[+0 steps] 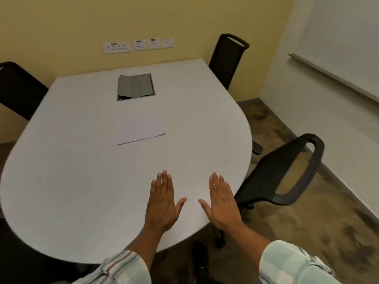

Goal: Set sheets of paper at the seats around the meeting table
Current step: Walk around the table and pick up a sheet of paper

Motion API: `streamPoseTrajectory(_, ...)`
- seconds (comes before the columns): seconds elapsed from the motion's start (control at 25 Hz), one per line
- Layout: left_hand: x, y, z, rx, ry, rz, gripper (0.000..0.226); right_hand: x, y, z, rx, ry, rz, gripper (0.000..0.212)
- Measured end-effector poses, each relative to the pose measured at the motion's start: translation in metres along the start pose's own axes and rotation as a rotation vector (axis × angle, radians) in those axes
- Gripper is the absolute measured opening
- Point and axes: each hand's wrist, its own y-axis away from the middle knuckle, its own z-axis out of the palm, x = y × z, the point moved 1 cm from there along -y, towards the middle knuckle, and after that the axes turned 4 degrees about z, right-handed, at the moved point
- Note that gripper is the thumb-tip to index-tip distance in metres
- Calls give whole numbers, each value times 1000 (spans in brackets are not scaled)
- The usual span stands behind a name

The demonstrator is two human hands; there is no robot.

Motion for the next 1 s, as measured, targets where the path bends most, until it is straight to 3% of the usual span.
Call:
streamPoseTrajectory(0.52, 182, 84, 6, -187, 25, 300, 97, 126, 207, -38, 74, 37, 329, 88)
streamPoseTrajectory(1.0, 446, 3, 59, -217, -38, 495, 96, 375, 250, -104, 119, 39, 476, 90)
